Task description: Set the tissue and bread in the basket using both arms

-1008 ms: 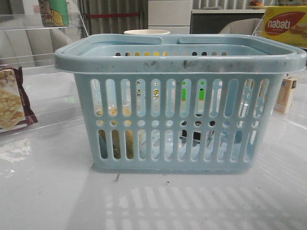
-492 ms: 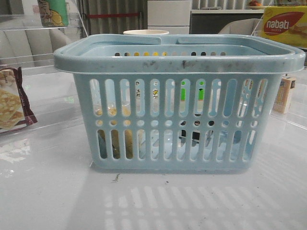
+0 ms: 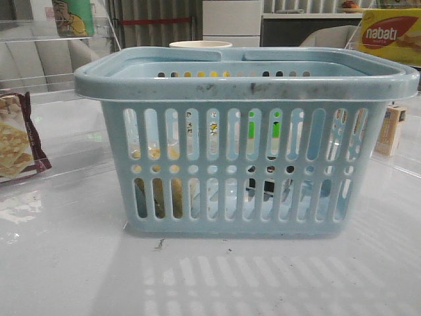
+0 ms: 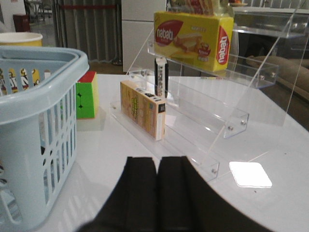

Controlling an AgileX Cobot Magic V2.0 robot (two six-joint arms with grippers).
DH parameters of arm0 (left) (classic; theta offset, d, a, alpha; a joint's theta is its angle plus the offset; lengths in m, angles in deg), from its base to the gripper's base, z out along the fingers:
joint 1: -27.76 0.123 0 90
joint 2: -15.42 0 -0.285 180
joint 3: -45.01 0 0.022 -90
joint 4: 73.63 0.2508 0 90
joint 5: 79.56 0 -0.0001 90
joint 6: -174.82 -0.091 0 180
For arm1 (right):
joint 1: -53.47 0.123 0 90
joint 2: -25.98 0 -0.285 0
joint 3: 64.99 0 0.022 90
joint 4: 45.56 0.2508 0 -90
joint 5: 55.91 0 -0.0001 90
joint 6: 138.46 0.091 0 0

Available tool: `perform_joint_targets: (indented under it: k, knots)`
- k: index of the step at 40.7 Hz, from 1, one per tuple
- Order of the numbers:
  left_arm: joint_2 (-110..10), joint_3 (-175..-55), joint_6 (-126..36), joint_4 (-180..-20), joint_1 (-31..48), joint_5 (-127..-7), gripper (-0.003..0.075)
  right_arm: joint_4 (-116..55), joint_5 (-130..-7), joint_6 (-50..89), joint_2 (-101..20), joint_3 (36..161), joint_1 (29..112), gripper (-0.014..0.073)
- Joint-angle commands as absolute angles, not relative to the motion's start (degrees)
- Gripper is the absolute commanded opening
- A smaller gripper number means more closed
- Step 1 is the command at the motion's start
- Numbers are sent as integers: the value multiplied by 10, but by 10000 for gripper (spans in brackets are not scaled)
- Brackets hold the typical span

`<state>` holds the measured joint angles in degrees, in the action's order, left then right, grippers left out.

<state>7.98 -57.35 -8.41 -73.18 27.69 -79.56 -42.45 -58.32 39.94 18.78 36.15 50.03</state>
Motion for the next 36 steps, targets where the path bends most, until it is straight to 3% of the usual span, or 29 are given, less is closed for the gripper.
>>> perform_joint_targets:
  k: [1, 36]
  knots:
    - [90, -574, -80, -736, 277, -846, 91, -422, -518, 401, 198, 361, 498, 69]
    - [90, -574, -80, -736, 277, -846, 91, -422, -525, 401, 198, 361, 530, 69]
